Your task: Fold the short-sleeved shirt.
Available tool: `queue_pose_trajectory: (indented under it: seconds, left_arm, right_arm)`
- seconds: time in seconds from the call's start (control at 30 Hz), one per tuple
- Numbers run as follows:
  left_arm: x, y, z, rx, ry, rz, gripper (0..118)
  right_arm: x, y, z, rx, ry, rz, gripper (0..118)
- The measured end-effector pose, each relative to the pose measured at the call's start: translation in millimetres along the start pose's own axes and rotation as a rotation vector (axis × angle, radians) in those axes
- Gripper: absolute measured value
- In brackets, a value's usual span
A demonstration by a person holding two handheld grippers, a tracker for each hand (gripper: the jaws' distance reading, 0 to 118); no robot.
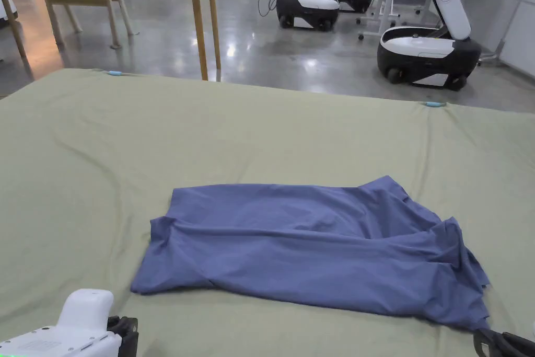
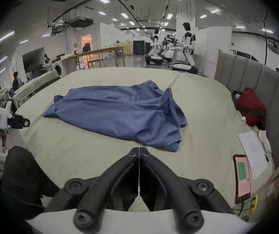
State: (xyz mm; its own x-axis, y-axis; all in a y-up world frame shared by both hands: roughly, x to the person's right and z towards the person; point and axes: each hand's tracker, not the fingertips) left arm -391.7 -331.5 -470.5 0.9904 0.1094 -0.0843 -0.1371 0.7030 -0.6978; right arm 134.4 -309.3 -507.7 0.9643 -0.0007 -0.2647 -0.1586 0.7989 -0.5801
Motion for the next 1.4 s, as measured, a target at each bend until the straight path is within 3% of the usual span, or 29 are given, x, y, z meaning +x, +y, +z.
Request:
queue_pose_trajectory:
  seconds: [0.03,0.07,0.13,0.17,0.2,0.3,0.4,0.47,0.5,0.53,0.6,0.63,0.67,0.7,0.73,0.77,0.87,0.9,0.93,1.0,1.07,1.4]
  left_arm:
    - [-4,6,-6,0.010,0.003,0.015,4]
    - [-6,12,-12,0.010,0.013,0.011,17]
    - [-6,24,-35,0.003,0.070,-0.019,93]
    - [-3,27,-45,0.010,0.095,-0.046,113]
    - [-3,34,-53,0.039,0.114,-0.081,113]
    - [6,50,-80,0.004,0.209,-0.152,112]
    - [5,58,-110,-0.024,0.207,-0.161,109]
    - [5,59,-128,-0.048,0.213,-0.178,95]
    - [6,59,-137,-0.070,0.199,-0.193,75]
    - [7,60,-143,-0.093,0.156,-0.208,66]
    - [12,62,-146,-0.091,0.147,-0.218,61]
    - [13,66,-145,-0.088,0.145,-0.233,55]
    - [13,68,-146,-0.090,0.148,-0.241,46]
    - [22,69,-134,-0.085,0.175,-0.251,29]
    - [19,70,-133,-0.082,0.176,-0.244,19]
    - [15,72,-132,-0.091,0.139,-0.206,17]
    - [22,75,-121,-0.085,0.137,-0.204,12]
    - [25,76,-118,-0.083,0.137,-0.210,11]
    - [27,78,-114,-0.076,0.135,-0.211,9]
    - [29,83,-102,-0.006,0.101,-0.195,5]
    - [32,90,-90,-0.011,0.100,-0.189,5]
    - [29,98,4,0.094,0.010,-0.213,4]
  right_arm:
    - [0,0,0,-0.001,-0.001,-0.006,1]
    - [0,0,0,-0.001,-0.005,-0.006,1]
    - [5,1,-3,-0.003,-0.011,-0.008,1]
    - [6,2,-4,-0.003,-0.008,-0.014,1]
    - [7,3,-5,-0.005,-0.007,-0.019,1]
    - [13,3,-11,-0.012,-0.024,-0.021,2]
    - [21,4,-21,-0.025,-0.053,-0.036,2]
    - [28,5,-30,-0.043,-0.061,-0.052,2]
    - [33,5,-37,-0.053,-0.071,-0.067,2]
    - [37,6,-44,-0.061,-0.078,-0.076,2]
    - [45,10,-60,-0.062,-0.089,-0.083,2]
    - [49,13,-70,-0.062,-0.091,-0.093,12]
    - [53,16,-81,-0.074,-0.094,-0.095,38]
    - [56,19,-94,-0.107,-0.095,-0.090,89]
    - [58,21,-105,-0.104,-0.092,-0.087,113]
    - [59,23,-114,-0.094,-0.091,-0.079,118]
    - [64,29,-148,-0.151,-0.111,-0.066,117]
    - [66,30,-156,-0.173,-0.091,-0.082,109]
    - [68,30,-163,-0.213,-0.052,-0.110,90]
    - [71,32,-166,-0.221,-0.042,-0.136,24]
    - [69,40,-152,-0.177,-0.013,-0.143,12]
    - [41,60,-23,-0.017,-0.005,-0.061,11]
